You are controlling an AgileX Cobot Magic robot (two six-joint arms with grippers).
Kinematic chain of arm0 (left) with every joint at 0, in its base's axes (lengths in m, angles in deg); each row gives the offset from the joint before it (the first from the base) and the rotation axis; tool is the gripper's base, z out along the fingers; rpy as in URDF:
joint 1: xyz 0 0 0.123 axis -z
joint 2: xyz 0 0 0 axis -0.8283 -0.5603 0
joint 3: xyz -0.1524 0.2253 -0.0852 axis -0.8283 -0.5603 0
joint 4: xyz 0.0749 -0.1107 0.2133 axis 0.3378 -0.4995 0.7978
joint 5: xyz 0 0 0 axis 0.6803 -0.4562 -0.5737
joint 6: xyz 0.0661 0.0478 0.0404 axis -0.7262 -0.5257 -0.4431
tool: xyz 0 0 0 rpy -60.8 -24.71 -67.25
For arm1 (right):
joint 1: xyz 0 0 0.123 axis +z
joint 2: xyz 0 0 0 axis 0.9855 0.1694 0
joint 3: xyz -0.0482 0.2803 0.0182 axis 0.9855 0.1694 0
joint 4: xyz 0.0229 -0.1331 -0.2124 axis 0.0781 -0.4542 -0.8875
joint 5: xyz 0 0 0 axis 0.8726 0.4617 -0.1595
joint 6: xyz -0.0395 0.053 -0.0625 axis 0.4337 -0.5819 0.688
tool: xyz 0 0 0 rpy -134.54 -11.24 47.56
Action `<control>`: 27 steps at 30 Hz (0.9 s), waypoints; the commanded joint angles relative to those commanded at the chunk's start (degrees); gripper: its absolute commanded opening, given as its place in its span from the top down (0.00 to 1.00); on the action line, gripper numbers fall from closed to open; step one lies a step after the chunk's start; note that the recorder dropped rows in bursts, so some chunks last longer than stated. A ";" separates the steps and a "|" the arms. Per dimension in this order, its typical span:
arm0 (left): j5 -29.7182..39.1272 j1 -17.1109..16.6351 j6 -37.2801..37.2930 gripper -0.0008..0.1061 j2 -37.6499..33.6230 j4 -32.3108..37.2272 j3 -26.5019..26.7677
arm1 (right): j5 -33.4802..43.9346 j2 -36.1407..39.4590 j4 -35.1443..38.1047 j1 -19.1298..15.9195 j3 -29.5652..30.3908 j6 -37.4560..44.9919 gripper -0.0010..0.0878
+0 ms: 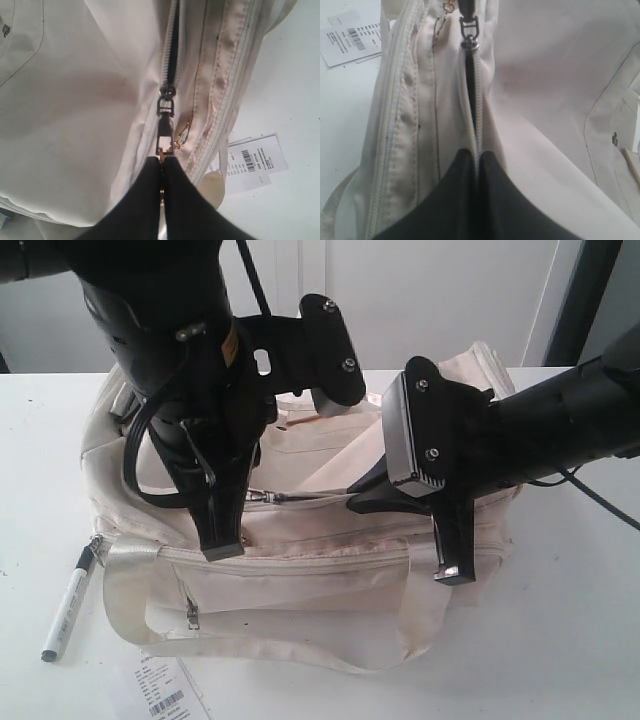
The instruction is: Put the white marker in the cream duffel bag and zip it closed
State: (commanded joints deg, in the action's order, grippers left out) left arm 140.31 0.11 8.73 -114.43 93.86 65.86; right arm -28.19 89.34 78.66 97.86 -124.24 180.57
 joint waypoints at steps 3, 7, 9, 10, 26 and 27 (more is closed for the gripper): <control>0.00 -0.78 0.00 0.99 0.00 0.10 0.00 | -0.23 0.00 0.00 0.00 0.00 -0.74 0.99; 0.00 -2.71 0.00 0.99 0.00 -0.28 0.00 | -0.23 0.00 0.00 0.00 0.00 -0.74 0.99; 0.00 -2.83 0.00 0.99 0.00 -0.52 -0.10 | -0.23 0.00 0.00 0.00 0.00 -0.74 0.99; 0.00 -2.83 0.00 0.99 0.00 -0.52 -0.10 | -0.23 0.00 0.00 0.00 0.00 -0.74 0.99; 0.00 -2.86 -0.01 0.99 0.00 2.46 -4.00 | -0.40 0.00 0.00 0.00 0.00 -0.86 0.99; 0.00 -2.86 -0.01 0.99 0.00 2.46 -4.00 | -0.40 0.00 0.00 0.00 0.00 -0.86 0.99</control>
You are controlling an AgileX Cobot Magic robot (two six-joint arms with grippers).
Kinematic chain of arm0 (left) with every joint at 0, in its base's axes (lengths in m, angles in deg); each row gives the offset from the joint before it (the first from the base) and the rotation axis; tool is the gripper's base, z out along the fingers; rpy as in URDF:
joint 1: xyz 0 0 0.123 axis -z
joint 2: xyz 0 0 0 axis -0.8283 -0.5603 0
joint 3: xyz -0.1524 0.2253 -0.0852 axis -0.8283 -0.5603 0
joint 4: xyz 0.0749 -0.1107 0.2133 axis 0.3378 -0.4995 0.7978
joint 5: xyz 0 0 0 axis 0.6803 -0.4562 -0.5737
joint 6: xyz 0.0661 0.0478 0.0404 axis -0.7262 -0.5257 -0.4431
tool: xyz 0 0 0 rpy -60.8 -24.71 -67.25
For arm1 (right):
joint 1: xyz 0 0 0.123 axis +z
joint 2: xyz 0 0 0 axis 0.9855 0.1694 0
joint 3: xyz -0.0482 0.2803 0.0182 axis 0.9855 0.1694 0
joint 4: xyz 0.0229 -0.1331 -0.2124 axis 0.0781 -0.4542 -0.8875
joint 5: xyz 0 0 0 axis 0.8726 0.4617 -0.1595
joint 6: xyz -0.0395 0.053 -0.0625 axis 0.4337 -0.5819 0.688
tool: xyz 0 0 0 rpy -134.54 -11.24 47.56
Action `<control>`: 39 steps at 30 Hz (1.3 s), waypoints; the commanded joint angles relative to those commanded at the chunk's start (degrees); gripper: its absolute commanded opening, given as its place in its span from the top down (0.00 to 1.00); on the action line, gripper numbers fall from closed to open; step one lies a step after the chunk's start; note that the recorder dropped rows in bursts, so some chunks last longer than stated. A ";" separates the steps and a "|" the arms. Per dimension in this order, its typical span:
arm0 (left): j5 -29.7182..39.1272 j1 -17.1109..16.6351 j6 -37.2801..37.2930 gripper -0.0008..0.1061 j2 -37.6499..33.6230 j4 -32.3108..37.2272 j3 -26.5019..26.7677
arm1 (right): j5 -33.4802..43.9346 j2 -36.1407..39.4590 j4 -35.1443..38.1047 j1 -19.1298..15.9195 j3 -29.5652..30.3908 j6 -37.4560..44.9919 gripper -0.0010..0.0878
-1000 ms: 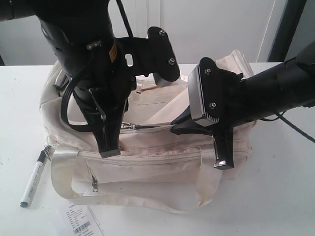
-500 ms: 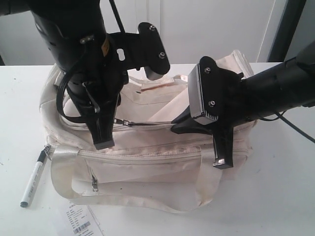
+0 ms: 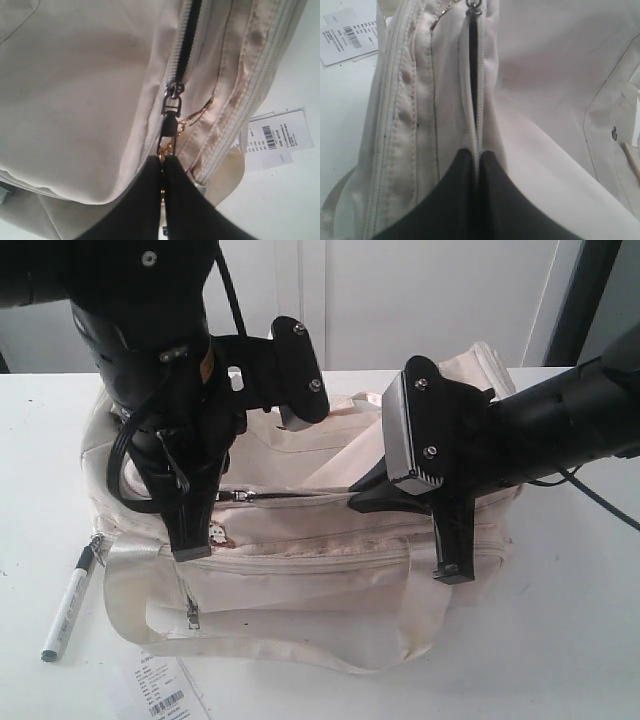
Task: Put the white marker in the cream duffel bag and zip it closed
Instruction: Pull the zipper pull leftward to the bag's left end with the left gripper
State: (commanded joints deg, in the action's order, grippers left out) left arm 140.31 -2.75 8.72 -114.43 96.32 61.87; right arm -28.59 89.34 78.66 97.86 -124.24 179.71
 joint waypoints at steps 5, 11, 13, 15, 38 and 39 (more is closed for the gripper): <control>0.00 -0.53 0.00 0.99 0.99 0.36 0.00 | 0.00 0.00 0.00 0.00 0.00 0.00 0.99; 0.00 -3.21 0.00 0.99 2.25 -0.75 0.00 | -0.01 0.00 0.00 0.00 0.00 -0.11 0.99; 0.00 -3.75 0.00 0.99 2.59 -1.34 0.00 | -0.01 0.00 0.00 0.00 0.00 -0.11 0.99; 0.00 -3.90 -0.23 0.99 2.85 -1.49 0.00 | -0.01 0.00 0.00 0.00 0.00 -0.21 0.99; 0.00 -3.90 -0.81 0.99 5.31 1.86 0.00 | -0.01 0.00 -0.13 0.00 0.00 -1.23 0.99; 0.00 -3.90 -0.93 0.99 5.31 1.86 0.00 | -0.01 0.00 -0.13 0.00 0.00 -1.23 0.99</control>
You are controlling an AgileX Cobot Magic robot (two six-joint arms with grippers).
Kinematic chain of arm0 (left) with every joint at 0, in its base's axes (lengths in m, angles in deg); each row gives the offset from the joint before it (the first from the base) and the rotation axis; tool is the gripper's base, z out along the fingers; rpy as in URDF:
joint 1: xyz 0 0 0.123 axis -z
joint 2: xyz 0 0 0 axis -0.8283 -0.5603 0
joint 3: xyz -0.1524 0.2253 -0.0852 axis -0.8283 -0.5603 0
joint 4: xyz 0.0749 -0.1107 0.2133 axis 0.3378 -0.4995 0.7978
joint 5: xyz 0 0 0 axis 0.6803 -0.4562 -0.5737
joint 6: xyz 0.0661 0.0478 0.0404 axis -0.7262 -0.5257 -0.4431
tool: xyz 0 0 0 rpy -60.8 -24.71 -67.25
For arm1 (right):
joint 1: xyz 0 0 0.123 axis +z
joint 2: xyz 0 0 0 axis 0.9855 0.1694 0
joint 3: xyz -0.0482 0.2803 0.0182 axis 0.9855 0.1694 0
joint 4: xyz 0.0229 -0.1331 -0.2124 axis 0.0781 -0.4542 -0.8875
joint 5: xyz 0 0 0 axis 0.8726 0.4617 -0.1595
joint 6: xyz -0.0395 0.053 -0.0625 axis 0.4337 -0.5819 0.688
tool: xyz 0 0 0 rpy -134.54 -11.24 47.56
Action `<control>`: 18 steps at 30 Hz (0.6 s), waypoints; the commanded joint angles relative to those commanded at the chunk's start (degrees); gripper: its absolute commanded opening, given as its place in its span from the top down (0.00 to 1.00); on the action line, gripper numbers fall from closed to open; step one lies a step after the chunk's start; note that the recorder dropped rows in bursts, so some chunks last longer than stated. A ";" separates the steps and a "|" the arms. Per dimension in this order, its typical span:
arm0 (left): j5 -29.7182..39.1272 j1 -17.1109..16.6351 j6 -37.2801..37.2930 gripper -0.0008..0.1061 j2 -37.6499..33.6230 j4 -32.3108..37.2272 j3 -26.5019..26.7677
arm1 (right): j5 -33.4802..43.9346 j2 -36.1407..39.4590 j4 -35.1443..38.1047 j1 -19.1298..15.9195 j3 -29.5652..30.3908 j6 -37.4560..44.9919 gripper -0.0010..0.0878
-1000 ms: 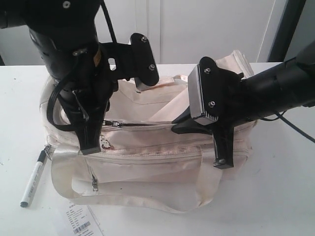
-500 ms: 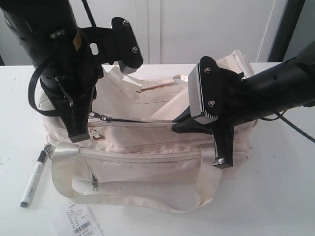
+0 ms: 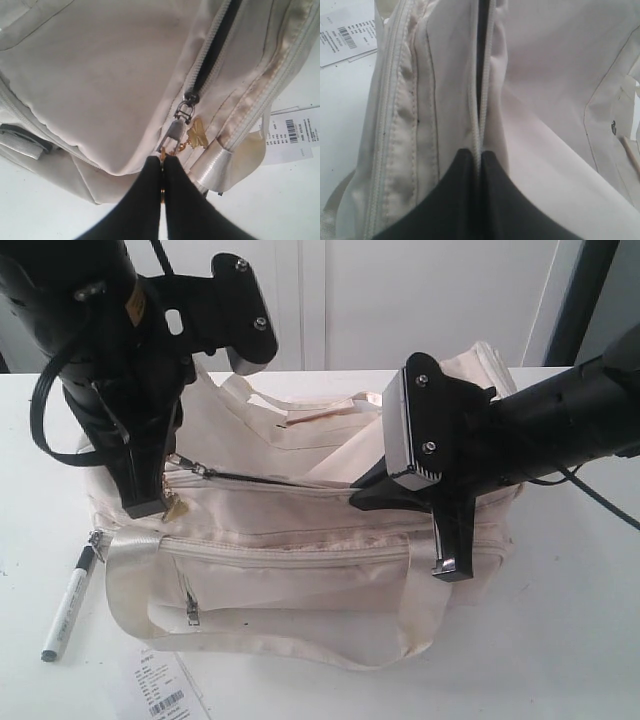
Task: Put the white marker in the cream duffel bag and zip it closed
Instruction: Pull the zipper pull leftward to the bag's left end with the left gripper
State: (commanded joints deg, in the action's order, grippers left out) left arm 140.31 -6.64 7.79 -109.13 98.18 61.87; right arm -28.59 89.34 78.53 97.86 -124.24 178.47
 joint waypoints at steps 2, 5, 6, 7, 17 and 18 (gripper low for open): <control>0.00 0.00 -0.33 0.99 0.00 0.46 0.00 | 0.00 0.00 0.00 0.00 0.00 0.00 0.99; 0.00 0.00 -0.33 0.99 0.00 0.88 0.00 | 0.00 0.00 0.00 0.00 0.00 0.00 0.99; 0.00 0.00 -0.33 0.99 0.00 1.01 0.00 | 0.00 0.00 0.00 0.00 0.00 0.00 0.99; 0.00 0.00 -0.33 0.99 0.00 1.01 0.00 | 0.00 0.00 0.00 0.00 0.00 0.00 0.99; 0.00 0.00 -0.33 0.99 0.00 1.62 0.00 | 0.00 0.00 -0.23 0.00 0.00 0.01 0.99; 0.00 0.00 -0.48 0.99 0.00 1.63 0.00 | 0.00 0.00 -0.23 0.00 0.00 0.01 0.99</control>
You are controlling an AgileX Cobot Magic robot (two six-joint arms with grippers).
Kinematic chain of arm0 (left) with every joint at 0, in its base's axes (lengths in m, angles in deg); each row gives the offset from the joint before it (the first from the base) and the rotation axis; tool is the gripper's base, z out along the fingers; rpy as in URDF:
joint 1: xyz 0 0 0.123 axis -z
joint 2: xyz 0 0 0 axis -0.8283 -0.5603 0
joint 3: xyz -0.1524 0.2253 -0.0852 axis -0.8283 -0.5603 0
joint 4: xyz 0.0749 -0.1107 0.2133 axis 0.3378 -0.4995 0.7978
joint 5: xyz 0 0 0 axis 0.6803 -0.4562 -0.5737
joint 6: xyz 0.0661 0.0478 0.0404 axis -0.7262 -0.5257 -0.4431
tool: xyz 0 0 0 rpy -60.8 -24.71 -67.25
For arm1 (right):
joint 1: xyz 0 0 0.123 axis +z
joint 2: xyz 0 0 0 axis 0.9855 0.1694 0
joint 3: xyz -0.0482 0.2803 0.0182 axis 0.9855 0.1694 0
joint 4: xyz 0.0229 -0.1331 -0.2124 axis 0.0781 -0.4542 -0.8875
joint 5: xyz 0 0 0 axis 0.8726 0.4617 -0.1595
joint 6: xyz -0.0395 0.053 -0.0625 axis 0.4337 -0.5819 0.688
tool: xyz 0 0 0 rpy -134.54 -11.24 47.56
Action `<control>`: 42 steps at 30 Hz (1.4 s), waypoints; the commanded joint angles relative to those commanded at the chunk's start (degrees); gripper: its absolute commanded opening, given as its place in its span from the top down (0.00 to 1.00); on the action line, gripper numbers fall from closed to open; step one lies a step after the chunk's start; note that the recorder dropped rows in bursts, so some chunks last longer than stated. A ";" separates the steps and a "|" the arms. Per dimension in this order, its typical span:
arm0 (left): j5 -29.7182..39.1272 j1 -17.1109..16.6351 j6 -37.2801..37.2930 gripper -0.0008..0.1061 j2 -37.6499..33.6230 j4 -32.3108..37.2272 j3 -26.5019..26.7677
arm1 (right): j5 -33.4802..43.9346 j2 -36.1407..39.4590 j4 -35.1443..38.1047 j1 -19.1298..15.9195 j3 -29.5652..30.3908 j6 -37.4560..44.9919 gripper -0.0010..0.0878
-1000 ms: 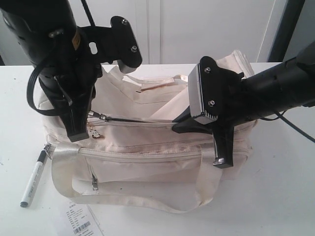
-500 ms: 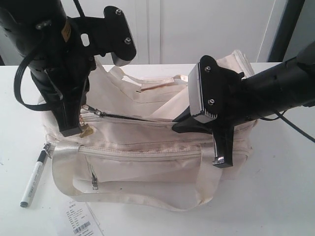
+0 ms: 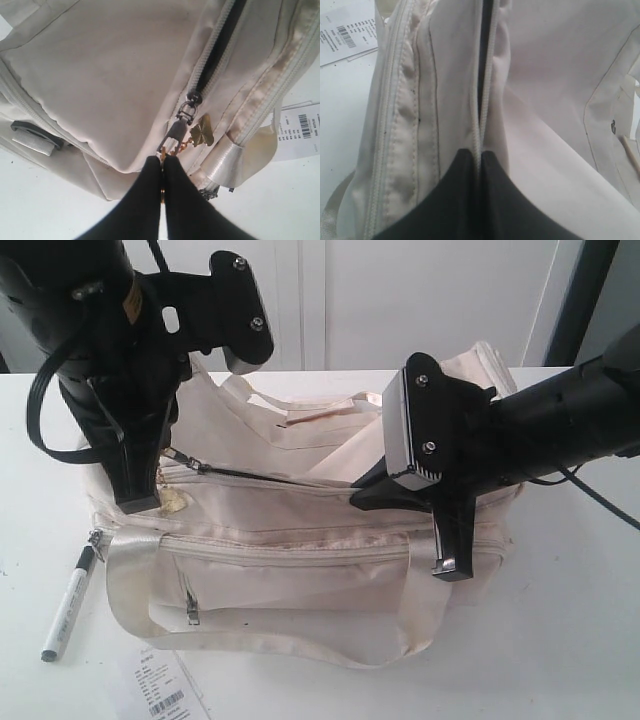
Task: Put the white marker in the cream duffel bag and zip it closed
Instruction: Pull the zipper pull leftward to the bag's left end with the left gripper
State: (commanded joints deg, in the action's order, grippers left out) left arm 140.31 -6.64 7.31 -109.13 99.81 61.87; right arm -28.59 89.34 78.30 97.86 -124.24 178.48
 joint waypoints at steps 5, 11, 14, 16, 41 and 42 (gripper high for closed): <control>0.00 0.00 -1.25 0.99 0.00 0.12 0.00 | 0.00 0.00 0.00 0.00 0.00 0.00 0.99; 0.00 0.00 -1.81 0.99 0.00 0.60 0.00 | 0.00 0.00 0.00 0.00 0.00 0.00 0.99; 0.00 0.00 -1.81 0.99 0.00 1.19 0.00 | 0.00 0.00 0.00 0.00 0.00 0.00 0.99; 0.00 0.00 -1.81 0.99 0.00 1.19 0.00 | 0.00 0.00 0.00 0.00 0.00 0.00 0.99; 0.00 -4.02 -4.35 0.99 0.00 -0.84 0.00 | 0.00 0.00 0.01 0.00 0.00 0.15 0.99; 0.00 -4.02 -4.35 0.99 0.00 -0.95 0.00 | 0.00 0.00 0.01 0.00 0.00 0.15 0.99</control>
State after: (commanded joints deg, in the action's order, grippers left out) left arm 140.31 -10.66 2.96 -109.13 98.86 61.87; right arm -28.59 89.34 78.31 97.86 -124.24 178.63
